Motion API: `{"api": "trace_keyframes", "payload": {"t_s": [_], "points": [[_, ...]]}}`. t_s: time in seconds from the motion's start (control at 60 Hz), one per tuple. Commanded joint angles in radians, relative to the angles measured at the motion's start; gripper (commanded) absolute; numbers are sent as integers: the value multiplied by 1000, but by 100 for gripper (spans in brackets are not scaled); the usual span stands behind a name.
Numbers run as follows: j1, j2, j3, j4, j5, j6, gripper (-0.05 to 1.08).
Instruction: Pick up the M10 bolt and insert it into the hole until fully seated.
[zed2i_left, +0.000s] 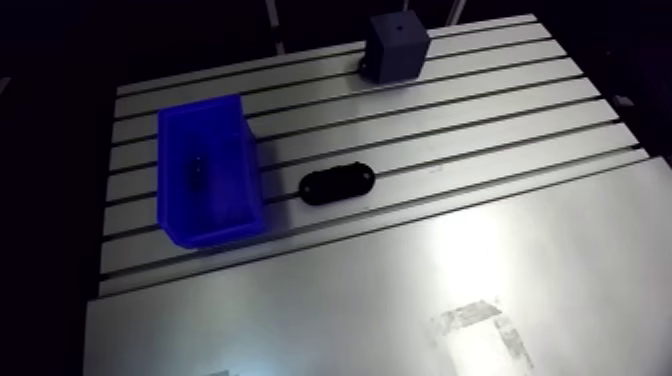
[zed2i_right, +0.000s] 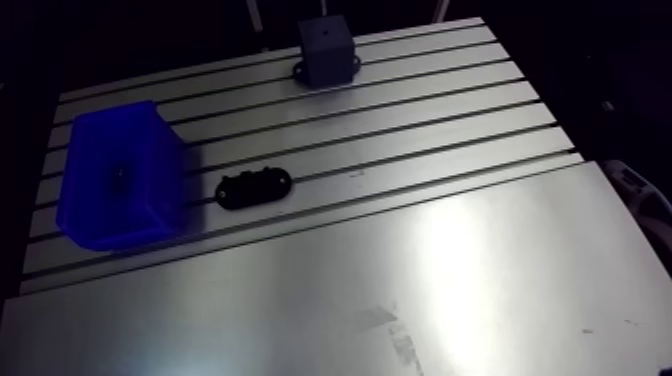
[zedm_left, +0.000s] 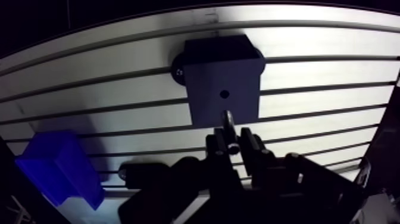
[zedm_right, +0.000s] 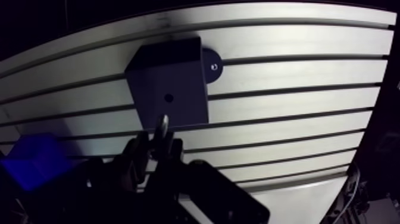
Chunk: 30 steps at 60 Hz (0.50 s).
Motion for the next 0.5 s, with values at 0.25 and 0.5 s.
{"api": "trace_keyframes", "payload": {"t_s": [0.25, 0.5], "points": [[-2, 9, 1, -10, -2, 0, 108], [-2, 13, 3, -10, -1, 2, 108]]}}
